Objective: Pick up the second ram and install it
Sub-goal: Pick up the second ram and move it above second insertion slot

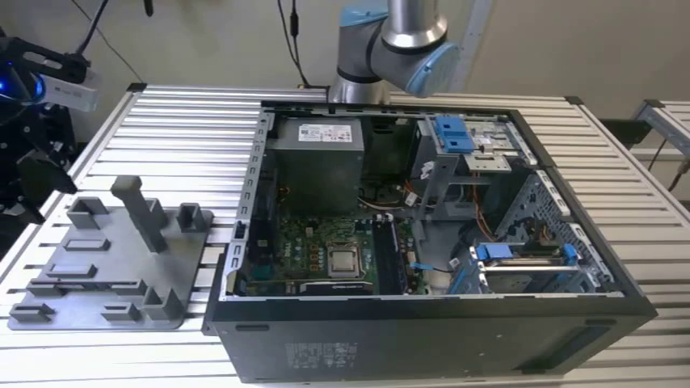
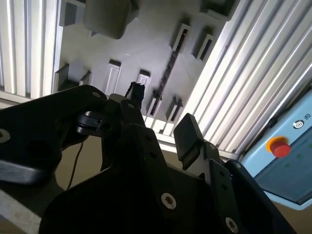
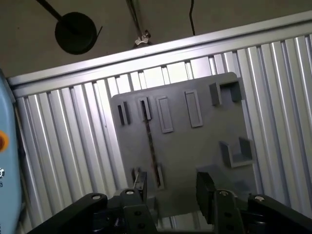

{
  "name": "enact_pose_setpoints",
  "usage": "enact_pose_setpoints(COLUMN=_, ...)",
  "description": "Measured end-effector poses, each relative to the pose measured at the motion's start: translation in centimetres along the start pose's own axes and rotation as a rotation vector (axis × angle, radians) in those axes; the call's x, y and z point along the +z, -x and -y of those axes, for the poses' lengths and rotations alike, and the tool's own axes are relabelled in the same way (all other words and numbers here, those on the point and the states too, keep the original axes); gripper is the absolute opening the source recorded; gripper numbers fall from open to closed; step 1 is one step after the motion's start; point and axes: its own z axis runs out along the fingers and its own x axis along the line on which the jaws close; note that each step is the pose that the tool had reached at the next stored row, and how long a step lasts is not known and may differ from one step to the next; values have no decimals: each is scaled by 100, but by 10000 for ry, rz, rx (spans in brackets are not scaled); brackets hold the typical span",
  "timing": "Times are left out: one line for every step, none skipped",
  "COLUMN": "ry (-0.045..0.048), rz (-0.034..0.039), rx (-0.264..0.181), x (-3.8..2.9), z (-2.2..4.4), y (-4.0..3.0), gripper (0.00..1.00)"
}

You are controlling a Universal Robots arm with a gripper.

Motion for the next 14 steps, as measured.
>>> enact_pose_setpoints(ry=0, rz=-1, rx=0, x=15, z=0, y=0, gripper=54)
enact_pose_setpoints(ry=1, rz=-1, rx=0, x=32, z=1, y=0, gripper=54)
enact_pose_setpoints(ry=1, rz=-1, rx=0, x=49, z=1, y=0, gripper=54)
enact_pose_setpoints(ry=0, rz=-1, rx=0, x=65, z=2, y=0, gripper=54)
enact_pose_setpoints(ry=1, rz=-1, rx=0, x=74, z=2, y=1, gripper=54)
enact_pose_setpoints(ry=2, rz=-2, rx=0, x=76, z=2, y=1, gripper=54)
enact_pose_setpoints(ry=2, rz=-3, rx=0, x=76, z=2, y=1, gripper=54)
enact_pose_setpoints(ry=3, rz=-3, rx=-1, x=76, z=2, y=0, gripper=54)
enact_pose_setpoints(ry=2, rz=-3, rx=0, x=76, z=2, y=0, gripper=54)
enact_pose_setpoints(ry=1, rz=-1, rx=0, x=78, z=2, y=0, gripper=54)
enact_pose_setpoints(ry=0, rz=-1, rx=0, x=78, z=2, y=1, gripper=54)
enact_pose_setpoints(ry=0, rz=-1, rx=0, x=80, z=2, y=1, gripper=54)
enact_pose_setpoints(ry=-3, rz=3, rx=-1, x=88, z=2, y=1, gripper=54)
enact_pose_setpoints(ry=-4, rz=3, rx=0, x=96, z=2, y=1, gripper=54)
